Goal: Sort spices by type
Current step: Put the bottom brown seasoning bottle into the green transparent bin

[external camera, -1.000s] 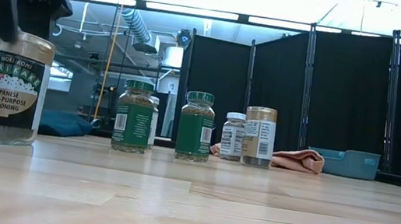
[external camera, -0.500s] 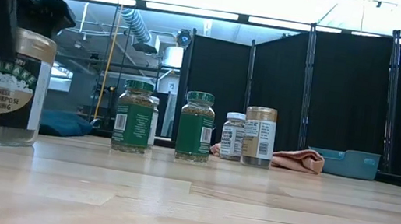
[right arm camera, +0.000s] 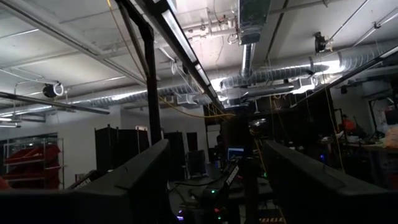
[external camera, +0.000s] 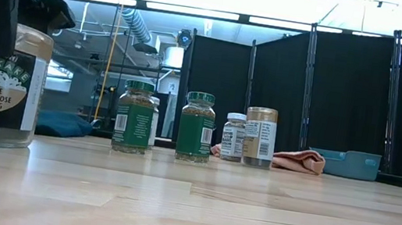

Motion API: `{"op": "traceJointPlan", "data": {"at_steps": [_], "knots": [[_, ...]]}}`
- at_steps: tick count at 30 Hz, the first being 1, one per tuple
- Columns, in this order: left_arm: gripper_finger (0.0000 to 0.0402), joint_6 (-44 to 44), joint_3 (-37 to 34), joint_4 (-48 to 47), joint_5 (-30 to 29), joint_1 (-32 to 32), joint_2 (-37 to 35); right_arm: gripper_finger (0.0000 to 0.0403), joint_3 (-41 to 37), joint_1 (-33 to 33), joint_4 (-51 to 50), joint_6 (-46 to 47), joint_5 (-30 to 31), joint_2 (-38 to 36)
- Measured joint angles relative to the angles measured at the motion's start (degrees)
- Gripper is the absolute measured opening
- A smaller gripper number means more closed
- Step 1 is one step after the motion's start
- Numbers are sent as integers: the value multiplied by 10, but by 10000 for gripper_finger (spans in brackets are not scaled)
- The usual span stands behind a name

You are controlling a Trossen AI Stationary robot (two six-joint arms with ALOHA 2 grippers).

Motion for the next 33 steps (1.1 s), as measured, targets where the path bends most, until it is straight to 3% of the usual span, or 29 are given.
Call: {"op": "traceJointPlan", "data": {"at_steps": [8,12,23,33], "knots": [[263,-14,35,-12,3,0,0,263,0,0,0,0,0,0],[263,-14,70,-62,-1,0,0,263,0,0,0,-1,0,0],[263,-35,231,-224,-1,-4,0,263,0,0,0,-2,0,0],[266,-167,344,-312,-23,-60,-1,263,0,0,-3,0,0,0]]}}
